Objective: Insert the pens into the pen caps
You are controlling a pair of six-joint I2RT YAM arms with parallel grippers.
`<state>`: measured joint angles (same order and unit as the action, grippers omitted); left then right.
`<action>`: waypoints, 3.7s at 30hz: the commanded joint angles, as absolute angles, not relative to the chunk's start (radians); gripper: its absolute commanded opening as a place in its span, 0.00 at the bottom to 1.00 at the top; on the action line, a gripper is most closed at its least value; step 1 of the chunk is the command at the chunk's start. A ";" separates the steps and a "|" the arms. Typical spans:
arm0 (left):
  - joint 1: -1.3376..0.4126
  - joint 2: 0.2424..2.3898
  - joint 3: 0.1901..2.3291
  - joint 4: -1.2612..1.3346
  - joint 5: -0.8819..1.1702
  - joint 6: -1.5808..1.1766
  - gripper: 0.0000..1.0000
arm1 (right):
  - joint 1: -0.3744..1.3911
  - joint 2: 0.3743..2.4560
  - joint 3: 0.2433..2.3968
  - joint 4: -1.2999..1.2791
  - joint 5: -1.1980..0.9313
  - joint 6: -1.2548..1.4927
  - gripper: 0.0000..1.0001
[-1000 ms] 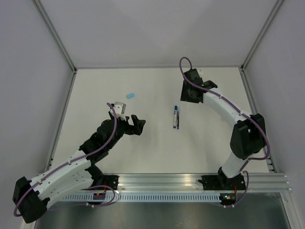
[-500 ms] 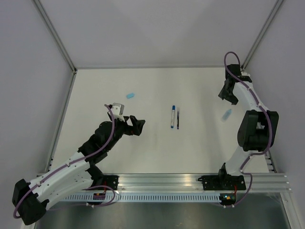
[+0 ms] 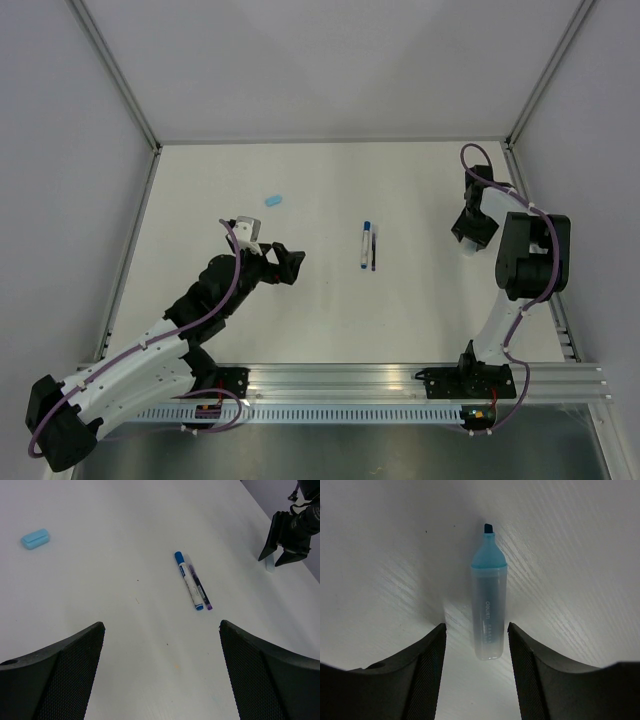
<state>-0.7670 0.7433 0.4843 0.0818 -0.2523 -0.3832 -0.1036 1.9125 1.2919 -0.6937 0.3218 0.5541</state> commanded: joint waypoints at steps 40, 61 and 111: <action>-0.765 0.819 0.508 0.146 -0.107 -0.419 0.96 | 0.216 1.636 0.967 -0.394 0.166 0.460 0.00; -0.690 0.905 0.537 0.281 0.278 -0.684 0.87 | 0.785 1.051 0.698 0.020 0.110 0.489 0.00; -0.690 0.658 0.380 0.738 0.755 -0.721 0.02 | 1.250 1.040 0.698 0.224 0.000 0.468 0.29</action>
<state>-0.6865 0.6682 0.3798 0.6147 0.6758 -0.6819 1.2526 1.0294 0.7219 0.1844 0.0452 0.4519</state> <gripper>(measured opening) 0.133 0.301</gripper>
